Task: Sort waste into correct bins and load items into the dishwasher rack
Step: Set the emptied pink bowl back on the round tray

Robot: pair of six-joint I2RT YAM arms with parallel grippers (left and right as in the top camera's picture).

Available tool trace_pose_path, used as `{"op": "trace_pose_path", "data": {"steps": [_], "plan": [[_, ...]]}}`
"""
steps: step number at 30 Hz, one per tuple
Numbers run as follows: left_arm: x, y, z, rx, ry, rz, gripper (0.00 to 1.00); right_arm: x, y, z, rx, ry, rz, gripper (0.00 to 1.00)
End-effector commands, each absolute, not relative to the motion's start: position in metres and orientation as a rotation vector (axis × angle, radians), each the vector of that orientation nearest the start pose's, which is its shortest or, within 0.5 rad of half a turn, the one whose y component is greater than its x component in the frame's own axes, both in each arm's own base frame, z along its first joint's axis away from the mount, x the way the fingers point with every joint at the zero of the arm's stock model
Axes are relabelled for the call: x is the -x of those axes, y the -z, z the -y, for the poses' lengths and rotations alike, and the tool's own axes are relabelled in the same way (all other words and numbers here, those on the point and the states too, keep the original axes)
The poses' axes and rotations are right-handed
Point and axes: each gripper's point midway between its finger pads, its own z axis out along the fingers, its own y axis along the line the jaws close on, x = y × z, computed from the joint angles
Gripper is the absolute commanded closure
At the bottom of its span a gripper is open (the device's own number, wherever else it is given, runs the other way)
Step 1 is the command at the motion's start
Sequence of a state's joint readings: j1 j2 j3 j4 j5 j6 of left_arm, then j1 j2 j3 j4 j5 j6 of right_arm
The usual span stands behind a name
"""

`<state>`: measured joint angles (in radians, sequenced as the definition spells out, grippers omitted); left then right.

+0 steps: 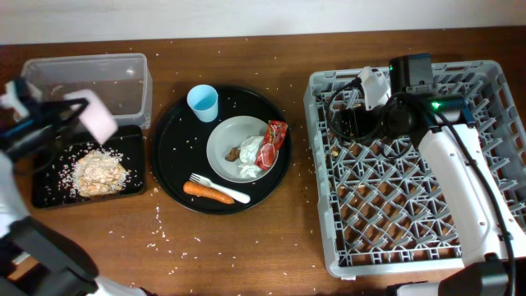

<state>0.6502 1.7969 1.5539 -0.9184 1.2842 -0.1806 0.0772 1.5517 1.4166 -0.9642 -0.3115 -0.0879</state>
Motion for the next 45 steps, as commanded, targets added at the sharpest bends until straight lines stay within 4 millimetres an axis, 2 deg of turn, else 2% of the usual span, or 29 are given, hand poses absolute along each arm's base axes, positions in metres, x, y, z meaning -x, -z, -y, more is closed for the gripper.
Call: {"op": "trace_pose_path", "data": {"steps": [1,2,3,4,6,8,9,12,17,19,22,26,31,37,39,42,45], "plan": [[-0.422,-0.28,-0.031,0.284,0.978,-2.24,1.0,-0.372,-0.194,-0.081,0.318,-0.399,-2.617,0.04],[-0.429,-0.271,0.006,0.189,0.828,-2.323,1.0,-0.372,-0.194,-0.081,0.318,-0.399,-2.617,0.04],[-0.431,-0.265,0.023,0.123,0.768,-2.356,1.0,-0.372,-0.194,-0.081,0.318,-0.399,-2.617,0.04],[-0.429,-0.241,0.057,-0.002,0.55,-2.466,1.0,-0.372,-0.193,-0.081,0.318,-0.399,-2.619,0.04],[-0.424,-0.214,0.074,-0.064,0.239,-2.566,1.0,-0.372,-0.193,-0.081,0.318,-0.399,-2.619,0.04],[-0.422,-0.196,0.088,-0.131,0.06,-2.607,1.0,-0.372,-0.194,-0.081,0.319,-0.399,-2.618,0.04],[-0.421,-0.181,0.098,-0.18,-0.025,-2.64,1.0,-0.372,-0.194,-0.081,0.318,-0.398,-2.618,0.04],[-0.415,-0.138,0.111,-0.254,-0.107,-2.748,1.0,-0.372,-0.193,-0.081,0.319,-0.398,-2.619,0.04],[-0.401,-0.082,0.105,-0.293,-0.188,-2.927,1.0,-0.372,-0.193,-0.08,0.318,-0.399,-2.62,0.04],[-0.401,-0.075,0.104,-0.296,-0.199,-2.942,1.0,-0.371,-0.191,-0.08,0.318,-0.399,-2.624,0.04],[-0.402,-0.075,0.101,-0.294,-0.229,-2.938,1.0,-0.371,-0.191,-0.08,0.318,-0.399,-2.626,0.04],[-0.403,-0.078,0.082,-0.229,-0.383,-2.916,1.0,-0.371,-0.191,-0.08,0.318,-0.399,-2.627,0.04],[-0.409,-0.079,0.085,-0.157,-0.356,-2.896,1.0,-0.371,-0.191,-0.08,0.318,-0.4,-2.627,0.04],[-0.405,-0.082,0.092,-0.166,-0.298,-2.921,1.0,-0.371,-0.19,-0.08,0.317,-0.4,-2.628,0.04],[-0.406,-0.081,0.089,-0.157,-0.31,-2.919,0.93,-0.371,-0.19,-0.08,0.318,-0.4,-2.628,0.04],[-0.407,-0.082,0.087,-0.153,-0.314,-2.918,0.75,-0.371,-0.19,-0.08,0.318,-0.4,-2.628,0.04],[-0.407,-0.082,0.087,-0.152,-0.314,-2.917,0.73,-0.371,-0.19,-0.08,0.318,-0.4,-2.628,0.04]]}}
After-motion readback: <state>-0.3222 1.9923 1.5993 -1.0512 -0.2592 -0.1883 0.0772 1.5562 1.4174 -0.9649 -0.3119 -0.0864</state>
